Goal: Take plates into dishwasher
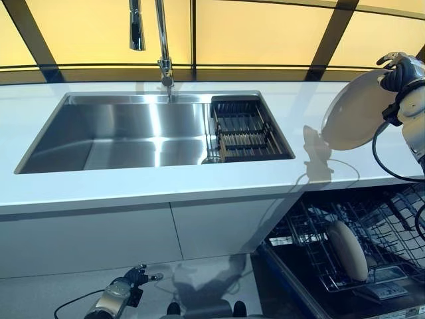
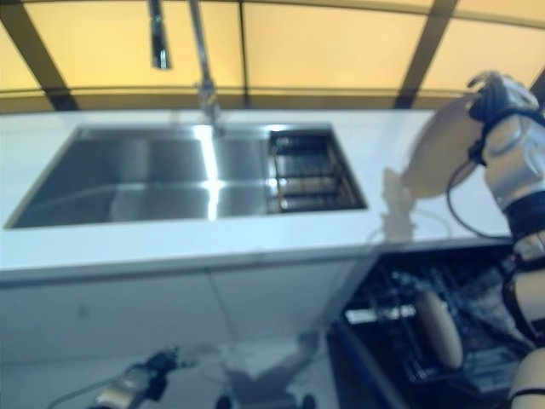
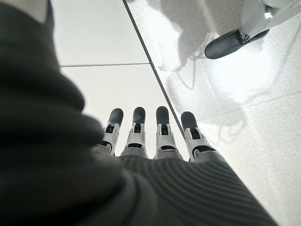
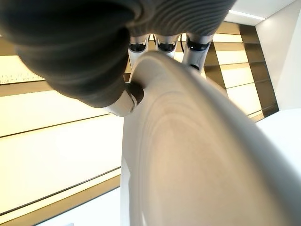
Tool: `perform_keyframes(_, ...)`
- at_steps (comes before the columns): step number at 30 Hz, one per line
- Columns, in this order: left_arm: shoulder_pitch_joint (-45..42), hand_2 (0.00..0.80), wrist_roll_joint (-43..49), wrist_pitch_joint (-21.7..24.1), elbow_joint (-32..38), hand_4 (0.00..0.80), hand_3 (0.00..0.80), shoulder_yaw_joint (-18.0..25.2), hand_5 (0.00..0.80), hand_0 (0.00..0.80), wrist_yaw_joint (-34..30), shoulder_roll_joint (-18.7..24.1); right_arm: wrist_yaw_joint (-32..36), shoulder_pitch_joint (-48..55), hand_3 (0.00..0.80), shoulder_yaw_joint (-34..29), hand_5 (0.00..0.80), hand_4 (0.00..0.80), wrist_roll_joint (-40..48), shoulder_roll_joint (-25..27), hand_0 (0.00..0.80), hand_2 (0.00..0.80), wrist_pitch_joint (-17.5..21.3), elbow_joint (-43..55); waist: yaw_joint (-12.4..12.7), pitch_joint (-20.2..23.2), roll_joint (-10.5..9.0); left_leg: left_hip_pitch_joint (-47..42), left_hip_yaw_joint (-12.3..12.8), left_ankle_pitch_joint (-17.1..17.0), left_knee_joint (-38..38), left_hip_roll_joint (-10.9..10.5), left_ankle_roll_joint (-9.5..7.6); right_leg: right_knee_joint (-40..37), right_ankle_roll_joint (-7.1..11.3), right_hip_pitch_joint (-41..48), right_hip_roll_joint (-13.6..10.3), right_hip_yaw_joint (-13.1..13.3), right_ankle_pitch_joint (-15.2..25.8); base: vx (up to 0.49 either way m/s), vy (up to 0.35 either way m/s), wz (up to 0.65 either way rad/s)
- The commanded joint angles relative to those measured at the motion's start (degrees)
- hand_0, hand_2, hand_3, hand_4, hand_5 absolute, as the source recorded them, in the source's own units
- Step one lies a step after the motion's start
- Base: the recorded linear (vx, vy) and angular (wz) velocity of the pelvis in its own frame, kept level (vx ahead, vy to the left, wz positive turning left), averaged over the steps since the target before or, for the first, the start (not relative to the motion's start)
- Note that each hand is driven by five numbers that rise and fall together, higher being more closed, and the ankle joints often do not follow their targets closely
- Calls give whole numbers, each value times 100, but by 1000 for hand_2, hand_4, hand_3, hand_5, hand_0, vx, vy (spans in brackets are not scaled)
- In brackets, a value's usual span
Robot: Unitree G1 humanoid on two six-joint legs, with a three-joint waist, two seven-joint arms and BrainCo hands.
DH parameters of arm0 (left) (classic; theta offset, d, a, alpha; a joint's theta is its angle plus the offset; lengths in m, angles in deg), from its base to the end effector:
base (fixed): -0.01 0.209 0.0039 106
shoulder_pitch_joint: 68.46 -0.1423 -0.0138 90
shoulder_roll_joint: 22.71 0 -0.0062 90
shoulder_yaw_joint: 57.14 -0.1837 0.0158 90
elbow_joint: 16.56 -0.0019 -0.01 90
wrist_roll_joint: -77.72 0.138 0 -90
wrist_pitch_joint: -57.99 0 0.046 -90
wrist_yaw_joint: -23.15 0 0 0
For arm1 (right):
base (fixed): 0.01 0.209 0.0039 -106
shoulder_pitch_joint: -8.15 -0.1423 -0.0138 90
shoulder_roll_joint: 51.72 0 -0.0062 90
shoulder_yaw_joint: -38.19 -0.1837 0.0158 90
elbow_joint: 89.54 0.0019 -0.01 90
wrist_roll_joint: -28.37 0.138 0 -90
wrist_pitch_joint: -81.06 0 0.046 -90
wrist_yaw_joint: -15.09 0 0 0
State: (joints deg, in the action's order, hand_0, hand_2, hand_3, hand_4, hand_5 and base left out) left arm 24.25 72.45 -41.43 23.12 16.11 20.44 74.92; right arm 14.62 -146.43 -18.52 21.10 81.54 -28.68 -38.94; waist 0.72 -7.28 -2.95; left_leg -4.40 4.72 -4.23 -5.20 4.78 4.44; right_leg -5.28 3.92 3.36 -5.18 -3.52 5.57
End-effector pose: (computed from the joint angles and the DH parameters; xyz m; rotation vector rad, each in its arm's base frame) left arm 0.1351 0.2489 -0.0781 0.4155 1.0438 -0.0564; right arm 0.3186 -0.3043 0.2777 -1.2291 0.0744 -0.4543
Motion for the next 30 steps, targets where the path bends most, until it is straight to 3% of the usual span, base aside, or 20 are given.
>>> perform_keyframes(1, 436, 0, 73, 113, -160, 0, 0, -223, 0, 0, 27, 191, -107, -397, 800, -117, 800, 800, 50, 317, 800, 800, 169, 160, 110, -18, -81, -354, -17, 629, 30, -104, -129, 28, 429, 169, -220, -100, -246, 0, 0, 0)
perform_keyframes(13, 507, 0, 17, 112, -79, 0, 0, -180, 0, 0, 87, 175, -182, 120, 800, -601, 800, 800, 619, -63, 800, 800, -72, 74, 138, -178, -20, -282, -52, 602, 52, -112, -145, 28, 411, 125, -245, -150, -212, -3, -1, 0)
perform_keyframes(30, 743, 0, -129, 54, -47, 0, 0, -93, 0, 0, 53, 275, -231, 851, 800, -950, 800, 800, 568, -237, 800, 800, -156, -58, 26, -317, 70, -245, 13, 553, 68, -114, -144, 28, 407, 63, -257, -128, -160, -21, -6, 0)
